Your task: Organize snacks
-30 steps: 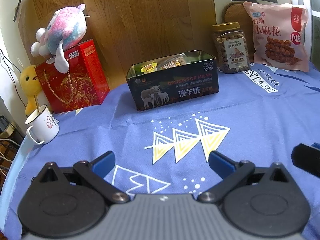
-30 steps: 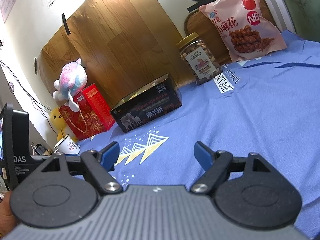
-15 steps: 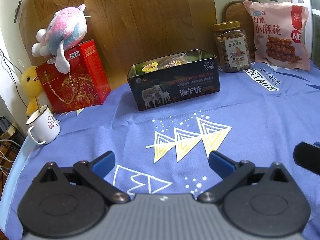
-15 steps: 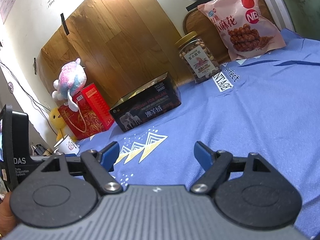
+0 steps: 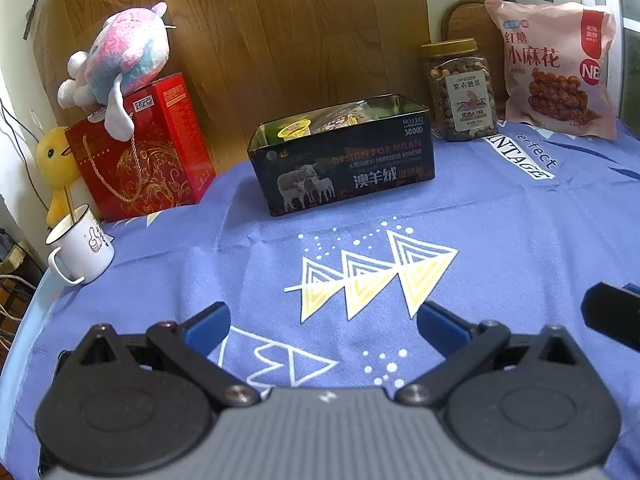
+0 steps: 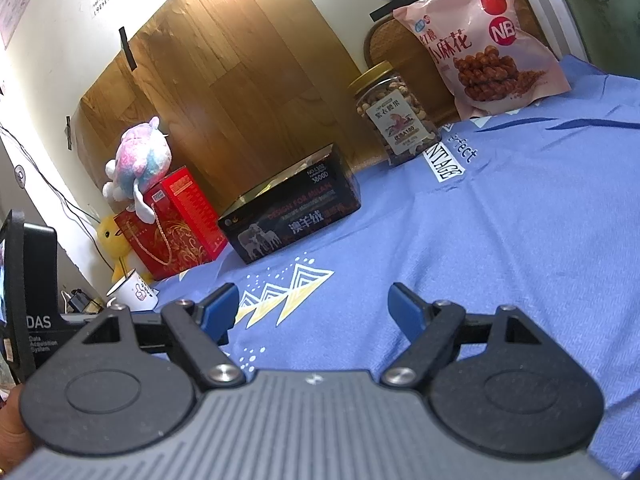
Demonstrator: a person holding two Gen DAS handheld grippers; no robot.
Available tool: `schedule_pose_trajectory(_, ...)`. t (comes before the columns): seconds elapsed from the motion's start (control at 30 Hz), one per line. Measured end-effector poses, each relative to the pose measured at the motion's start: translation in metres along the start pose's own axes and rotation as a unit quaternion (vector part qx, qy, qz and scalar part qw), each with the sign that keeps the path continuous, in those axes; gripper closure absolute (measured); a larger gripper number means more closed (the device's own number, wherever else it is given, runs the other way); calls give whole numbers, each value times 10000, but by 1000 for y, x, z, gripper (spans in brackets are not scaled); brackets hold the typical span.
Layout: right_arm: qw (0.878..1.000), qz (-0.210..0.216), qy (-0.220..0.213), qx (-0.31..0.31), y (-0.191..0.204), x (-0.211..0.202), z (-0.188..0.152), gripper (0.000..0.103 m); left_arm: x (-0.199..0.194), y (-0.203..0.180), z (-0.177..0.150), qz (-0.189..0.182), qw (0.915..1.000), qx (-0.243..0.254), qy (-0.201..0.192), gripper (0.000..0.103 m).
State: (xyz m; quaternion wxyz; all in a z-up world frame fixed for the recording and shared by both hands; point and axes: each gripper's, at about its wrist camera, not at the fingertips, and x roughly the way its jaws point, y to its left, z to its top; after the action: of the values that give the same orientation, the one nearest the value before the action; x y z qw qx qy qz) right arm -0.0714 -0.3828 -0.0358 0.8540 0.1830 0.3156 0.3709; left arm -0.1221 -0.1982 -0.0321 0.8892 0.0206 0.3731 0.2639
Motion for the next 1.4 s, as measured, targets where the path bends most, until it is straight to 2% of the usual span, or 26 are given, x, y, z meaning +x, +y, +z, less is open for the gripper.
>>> schedule_pose_trajectory(1.4, 10000, -5, 4, -18, 2, 0, 0, 19, -1, -1, 4, -22, 10000, -35, -9, 0)
